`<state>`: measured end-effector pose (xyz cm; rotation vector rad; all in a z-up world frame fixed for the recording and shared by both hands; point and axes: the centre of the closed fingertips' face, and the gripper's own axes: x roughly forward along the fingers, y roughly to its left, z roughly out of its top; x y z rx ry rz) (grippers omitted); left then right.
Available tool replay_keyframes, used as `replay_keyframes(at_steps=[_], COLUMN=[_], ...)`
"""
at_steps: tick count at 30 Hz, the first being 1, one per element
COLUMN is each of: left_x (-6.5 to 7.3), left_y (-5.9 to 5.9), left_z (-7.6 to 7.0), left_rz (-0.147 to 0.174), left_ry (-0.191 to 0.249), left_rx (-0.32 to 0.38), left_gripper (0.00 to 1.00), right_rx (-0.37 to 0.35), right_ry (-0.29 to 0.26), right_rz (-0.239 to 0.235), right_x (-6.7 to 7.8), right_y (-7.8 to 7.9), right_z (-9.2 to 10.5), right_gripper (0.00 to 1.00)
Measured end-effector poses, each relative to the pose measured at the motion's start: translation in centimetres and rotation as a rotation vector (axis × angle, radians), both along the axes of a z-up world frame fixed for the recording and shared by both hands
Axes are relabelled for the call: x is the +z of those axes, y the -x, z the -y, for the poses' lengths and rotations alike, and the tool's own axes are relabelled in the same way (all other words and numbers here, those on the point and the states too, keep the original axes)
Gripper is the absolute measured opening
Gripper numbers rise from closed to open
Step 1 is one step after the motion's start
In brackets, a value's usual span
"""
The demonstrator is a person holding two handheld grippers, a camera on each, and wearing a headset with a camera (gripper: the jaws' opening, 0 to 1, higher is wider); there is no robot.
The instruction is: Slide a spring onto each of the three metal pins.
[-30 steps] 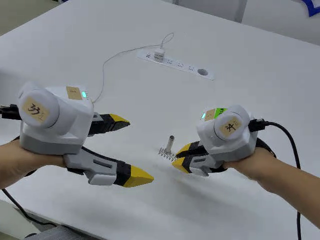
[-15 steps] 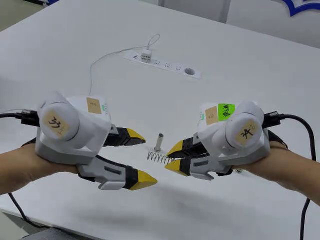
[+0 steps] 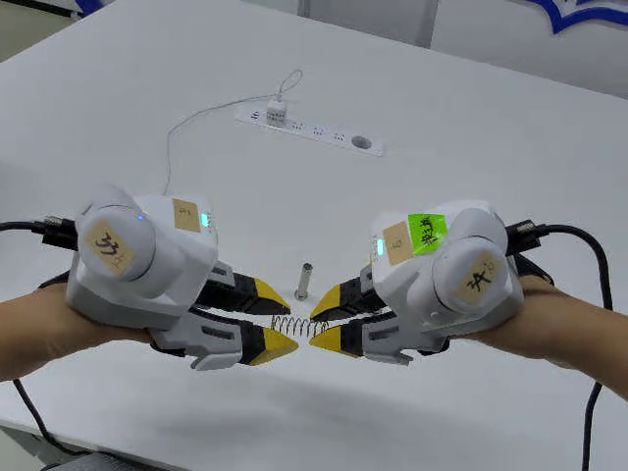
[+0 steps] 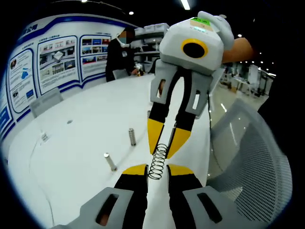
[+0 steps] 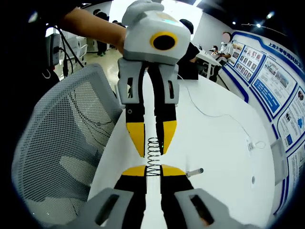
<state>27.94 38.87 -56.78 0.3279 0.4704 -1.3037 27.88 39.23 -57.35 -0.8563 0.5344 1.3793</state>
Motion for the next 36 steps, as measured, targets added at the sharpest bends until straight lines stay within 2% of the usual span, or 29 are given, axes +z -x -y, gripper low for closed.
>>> replay_keyframes(at_steps=[1, 4, 7, 10, 12, 16, 18, 24, 26, 29, 32, 36], left_x=[0.0, 0.1, 0.0, 0.3, 0.5, 0.7, 0.9, 1.1, 1.1, 1.3, 1.2, 1.2], left_y=[-0.2, 0.0, 0.0, 0.2, 0.1, -0.2, -0.3, -0.4, -0.3, -0.3, -0.3, -0.2], left_z=[-0.1, 0.0, -0.1, 0.0, 0.1, 0.2, 0.3, 0.2, 0.2, 0.2, 0.2, 0.4], left_rz=[0.012, 0.005, 0.017, 0.048, 0.106, 0.129, 0.135, 0.152, 0.155, 0.156, 0.159, 0.18], left_ry=[-0.006, -0.001, -0.012, -0.016, -0.027, -0.034, -0.034, -0.041, -0.044, -0.038, -0.045, -0.058], left_rx=[0.004, 0.003, -0.006, -0.036, -0.07, -0.075, -0.079, -0.09, -0.092, -0.091, -0.095, -0.106], left_gripper=[0.15, 0.14, 0.13, 0.12, 0.11, 0.1, 0.1, 0.1, 0.1, 0.1, 0.1, 0.1], right_rx=[0.006, 0.008, 0.015, 0.021, 0.03, 0.019, -0.005, -0.033, -0.044, -0.046, -0.044, -0.04], right_ry=[0.001, -0.003, -0.002, -0.008, -0.017, -0.046, -0.069, -0.055, -0.077, -0.101, -0.102, -0.113], right_rz=[0.002, 0.001, 0.003, 0.001, 0.006, 0.017, 0.008, 0.0, -0.013, -0.029, -0.042, -0.053], right_x=[0.0, 0.2, 0.3, 0.6, 0.7, 1.1, 1.3, 0.8, 0.9, 1.2, 1.3, 1.8], right_y=[0.1, 0.1, 0.2, 0.2, 0.1, -0.3, -0.4, -0.8, -0.8, -0.5, -0.3, -0.2], right_z=[0.0, -0.1, -0.2, -0.1, 0.1, 0.3, 0.3, 1.1, 1.0, 0.8, 0.7, 1.0], right_gripper=[0.1, 0.1, 0.1, 0.1, 0.1, 0.11, 0.11, 0.13, 0.13, 0.12, 0.11, 0.11])
